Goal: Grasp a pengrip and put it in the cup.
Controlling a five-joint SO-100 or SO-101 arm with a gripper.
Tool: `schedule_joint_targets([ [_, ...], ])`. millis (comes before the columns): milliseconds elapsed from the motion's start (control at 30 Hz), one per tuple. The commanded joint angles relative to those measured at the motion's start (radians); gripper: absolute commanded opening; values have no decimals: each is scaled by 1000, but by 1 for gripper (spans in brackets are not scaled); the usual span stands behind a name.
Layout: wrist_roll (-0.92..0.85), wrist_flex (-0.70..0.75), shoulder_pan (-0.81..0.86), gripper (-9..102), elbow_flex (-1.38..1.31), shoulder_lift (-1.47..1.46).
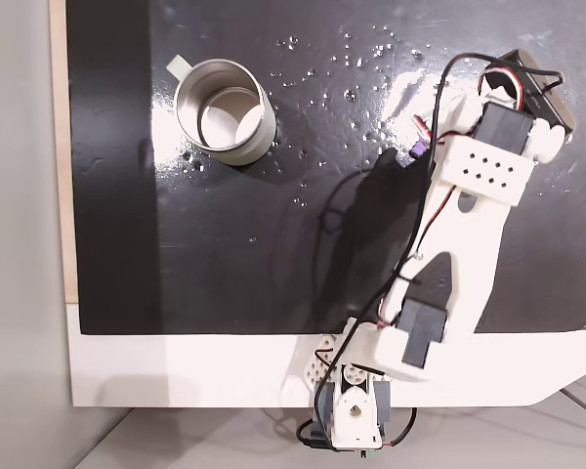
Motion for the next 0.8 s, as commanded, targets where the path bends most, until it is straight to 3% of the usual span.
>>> schedule_joint_targets([
  [0, -12, 38, 14, 20, -156, -78],
  [300, -17, 196, 44, 20, -604, -459],
  [667, 28, 196, 17, 18, -755, -678],
  [767, 48, 199, 8, 13, -824, -759],
])
